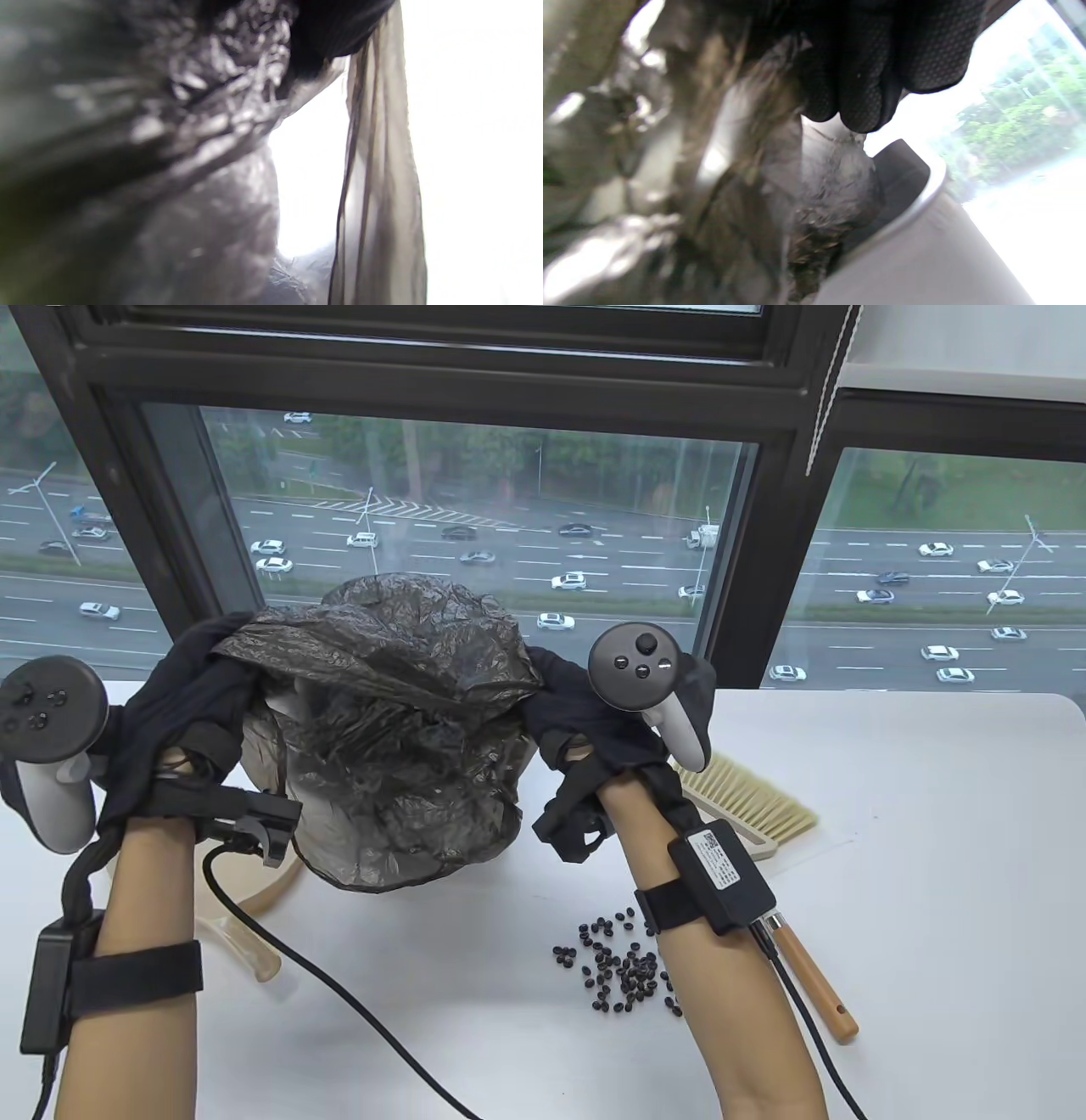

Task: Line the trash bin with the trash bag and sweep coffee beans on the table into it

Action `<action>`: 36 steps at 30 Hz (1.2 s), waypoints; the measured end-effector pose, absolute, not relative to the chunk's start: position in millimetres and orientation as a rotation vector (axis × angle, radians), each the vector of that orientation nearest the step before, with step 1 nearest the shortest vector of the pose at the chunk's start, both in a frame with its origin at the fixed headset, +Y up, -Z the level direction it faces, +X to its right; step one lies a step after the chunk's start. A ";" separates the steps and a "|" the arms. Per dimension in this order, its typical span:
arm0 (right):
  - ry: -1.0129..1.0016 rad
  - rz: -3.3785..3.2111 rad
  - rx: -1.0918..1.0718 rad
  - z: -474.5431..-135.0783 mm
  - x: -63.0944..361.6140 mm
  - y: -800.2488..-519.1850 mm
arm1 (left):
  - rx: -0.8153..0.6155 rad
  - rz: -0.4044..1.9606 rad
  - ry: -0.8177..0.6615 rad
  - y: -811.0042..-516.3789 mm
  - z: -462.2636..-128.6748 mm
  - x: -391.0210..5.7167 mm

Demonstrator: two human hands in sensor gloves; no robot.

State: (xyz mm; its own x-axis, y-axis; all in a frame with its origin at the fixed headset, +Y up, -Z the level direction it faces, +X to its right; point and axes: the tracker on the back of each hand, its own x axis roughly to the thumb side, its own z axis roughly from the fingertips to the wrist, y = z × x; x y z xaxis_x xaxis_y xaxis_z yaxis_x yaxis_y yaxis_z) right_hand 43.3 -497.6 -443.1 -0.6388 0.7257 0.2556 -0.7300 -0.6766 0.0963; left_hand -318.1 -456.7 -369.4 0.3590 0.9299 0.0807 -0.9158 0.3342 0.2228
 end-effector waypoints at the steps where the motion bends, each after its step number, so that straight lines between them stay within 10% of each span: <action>1: 0.006 2.281 0.317 -446.6 45.4 -503.2 | 0.203 1.230 0.083 -460.8 -378.0 -320.3; 8: 0.158 2.508 0.380 -444.4 63.0 -518.3 | 0.163 1.304 0.208 -477.0 -411.2 -329.1; 15: -0.165 2.269 0.668 -410.2 84.2 -504.8 | 0.170 1.339 0.410 -504.5 -428.2 -345.0; 24: -0.462 2.305 1.427 -326.3 39.6 -508.4 | 0.125 1.338 0.451 -520.3 -435.8 -347.4; 33: -0.944 2.925 1.042 -357.1 -1.2 -555.4 | 0.115 1.195 0.340 -506.8 -417.6 -346.0; 36: -0.751 2.779 0.885 -381.2 10.3 -554.5 | 0.099 1.149 0.235 -507.1 -405.8 -345.0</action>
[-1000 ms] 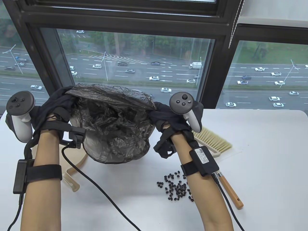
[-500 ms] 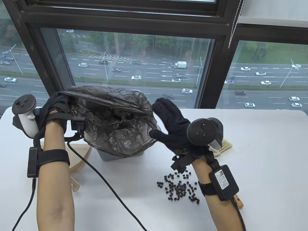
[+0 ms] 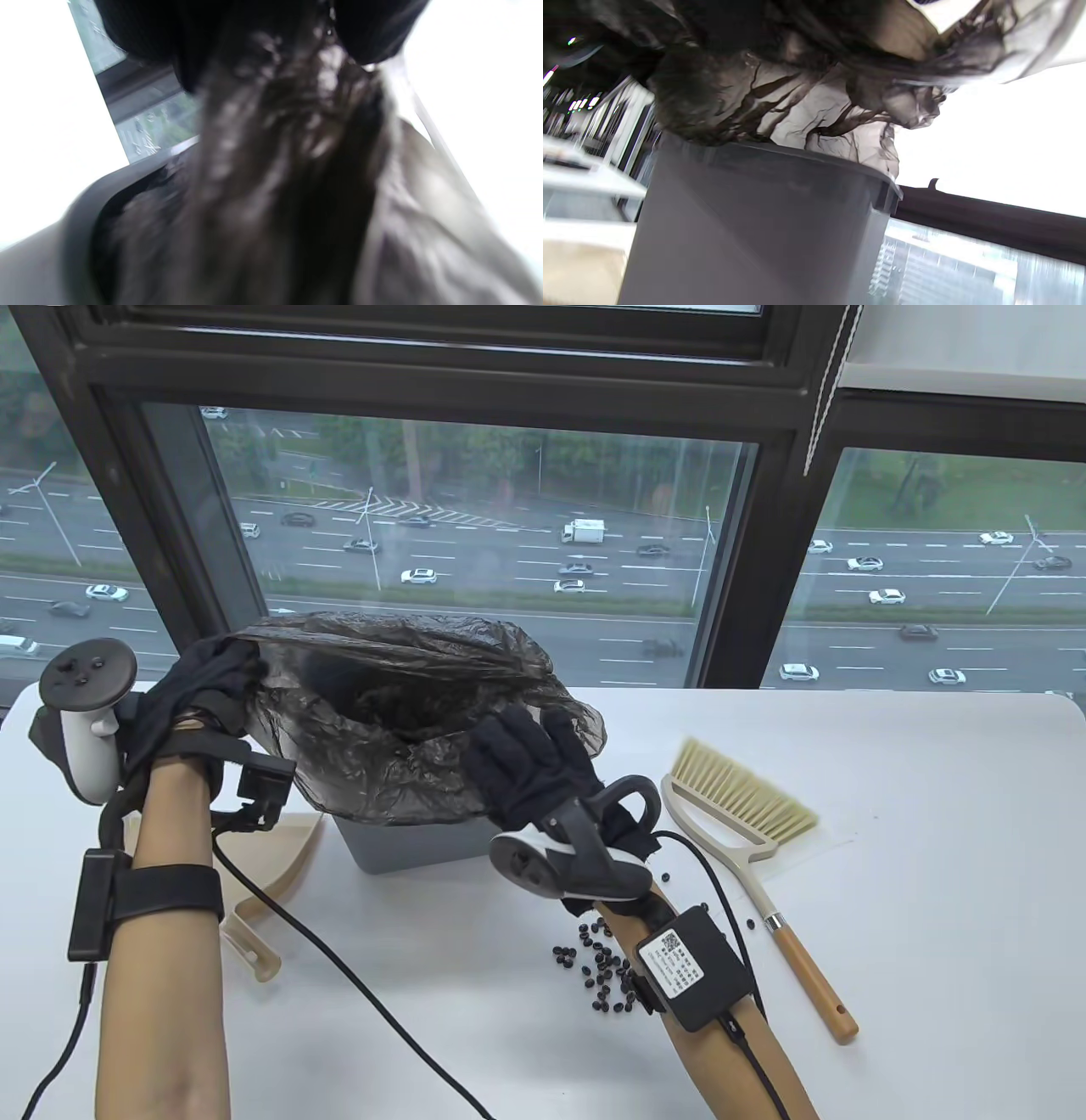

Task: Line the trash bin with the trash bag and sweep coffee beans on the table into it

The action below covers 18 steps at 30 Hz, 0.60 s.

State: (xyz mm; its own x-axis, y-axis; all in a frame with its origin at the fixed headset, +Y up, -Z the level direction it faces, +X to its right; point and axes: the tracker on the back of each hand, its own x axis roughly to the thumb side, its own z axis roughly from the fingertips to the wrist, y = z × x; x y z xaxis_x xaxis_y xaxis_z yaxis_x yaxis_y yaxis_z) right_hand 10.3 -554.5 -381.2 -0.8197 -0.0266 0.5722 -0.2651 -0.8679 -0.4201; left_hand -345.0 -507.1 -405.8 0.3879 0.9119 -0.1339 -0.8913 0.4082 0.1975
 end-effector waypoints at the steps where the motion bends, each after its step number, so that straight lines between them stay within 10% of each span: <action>1: -0.681 2.693 0.819 -389.4 16.0 -552.7 | 0.099 1.134 0.180 -508.1 -400.9 -344.9; 11: -0.538 2.462 0.428 -411.6 23.1 -500.0 | 0.391 0.910 -0.256 -464.2 -342.1 -310.6; 18: -0.220 2.267 0.472 -411.7 0.0 -502.9 | 0.341 0.004 -0.212 -463.1 -342.7 -220.7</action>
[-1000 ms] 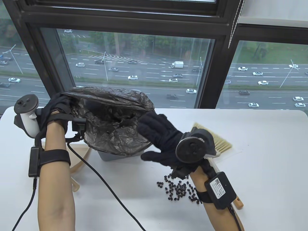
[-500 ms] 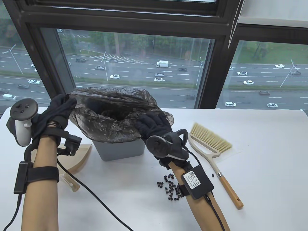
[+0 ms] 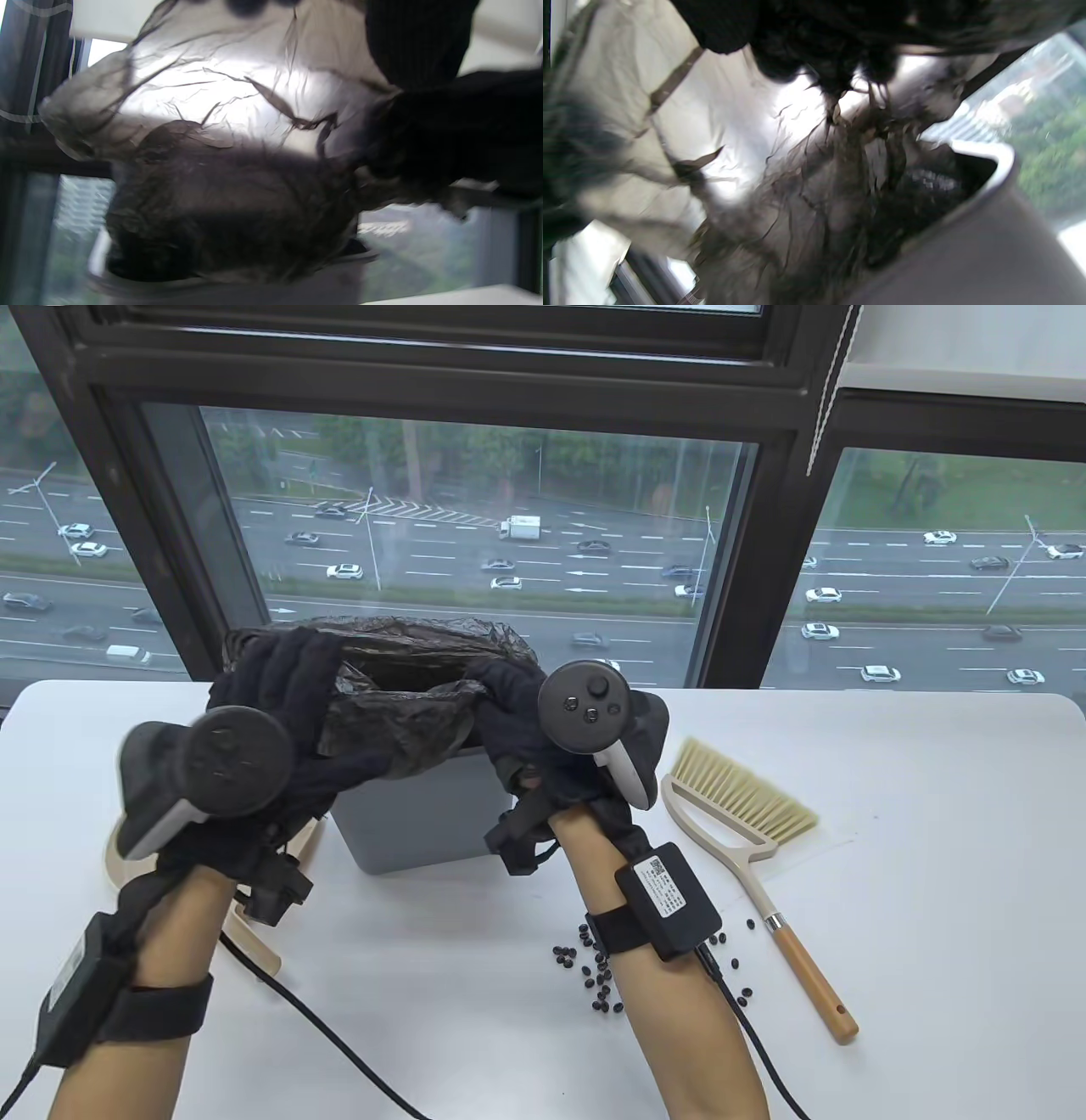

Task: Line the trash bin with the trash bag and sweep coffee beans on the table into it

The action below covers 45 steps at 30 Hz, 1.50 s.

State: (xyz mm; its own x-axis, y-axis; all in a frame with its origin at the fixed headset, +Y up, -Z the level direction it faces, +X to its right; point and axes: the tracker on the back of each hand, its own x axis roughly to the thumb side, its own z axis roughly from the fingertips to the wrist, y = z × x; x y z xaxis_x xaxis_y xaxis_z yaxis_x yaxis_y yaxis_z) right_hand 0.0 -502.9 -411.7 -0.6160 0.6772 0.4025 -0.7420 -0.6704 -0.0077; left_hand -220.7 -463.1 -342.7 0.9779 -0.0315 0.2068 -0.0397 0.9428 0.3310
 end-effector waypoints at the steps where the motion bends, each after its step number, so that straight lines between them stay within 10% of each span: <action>1: -0.240 2.287 0.553 -410.1 -3.0 -505.6 | 0.363 -0.101 -0.182 -469.5 -348.3 -214.5; 13: -0.626 2.736 0.656 -399.4 -18.6 -549.0 | 0.478 0.060 0.117 -509.7 -403.2 -227.8; 17: -0.736 2.811 0.587 -397.8 -21.6 -557.6 | 0.410 0.294 -0.020 -518.8 -410.5 -229.3; 45: -0.760 2.976 0.579 -407.5 -23.7 -585.1 | 0.364 0.097 0.024 -597.4 -349.0 -294.0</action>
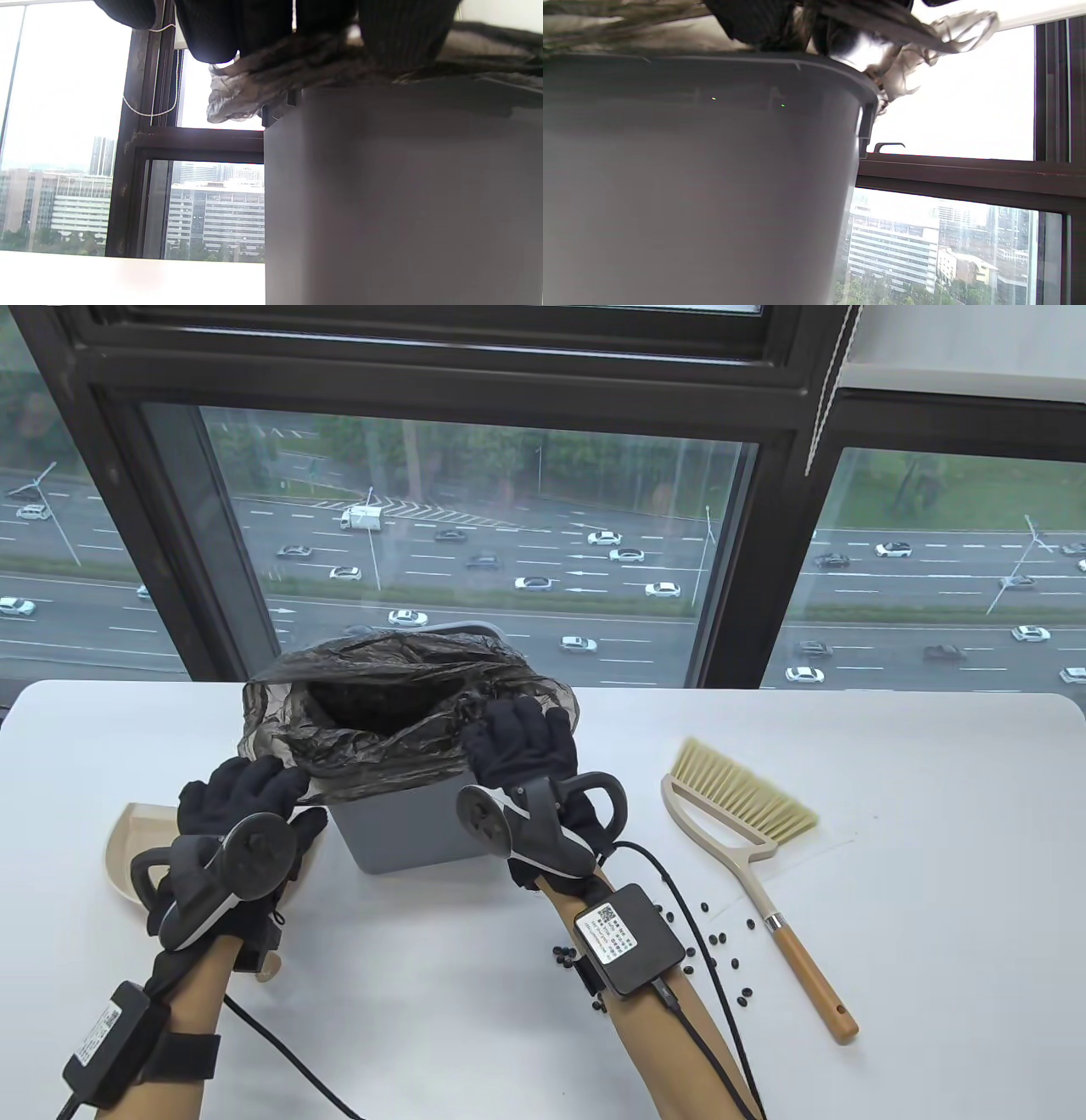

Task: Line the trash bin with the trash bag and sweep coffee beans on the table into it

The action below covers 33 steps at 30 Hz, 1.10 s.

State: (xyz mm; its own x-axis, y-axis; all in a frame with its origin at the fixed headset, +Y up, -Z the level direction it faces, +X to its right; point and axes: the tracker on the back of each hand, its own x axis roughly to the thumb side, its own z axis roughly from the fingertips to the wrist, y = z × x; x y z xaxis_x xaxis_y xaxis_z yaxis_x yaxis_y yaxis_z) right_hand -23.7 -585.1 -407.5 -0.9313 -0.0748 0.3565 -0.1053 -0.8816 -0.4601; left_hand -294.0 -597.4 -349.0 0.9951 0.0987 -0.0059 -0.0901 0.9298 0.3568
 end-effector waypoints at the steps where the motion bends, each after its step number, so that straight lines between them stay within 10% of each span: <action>1: -0.757 2.967 0.579 -408.4 -22.1 -585.1 | 0.362 0.134 0.028 -596.9 -348.7 -296.1; 12: -0.625 2.782 0.442 -423.5 -3.7 -599.8 | 0.510 0.350 -0.048 -560.7 -338.2 -279.6; 33: -0.056 2.129 0.591 -440.2 61.0 -648.1 | 0.179 -0.020 -0.051 -584.7 -417.4 -216.2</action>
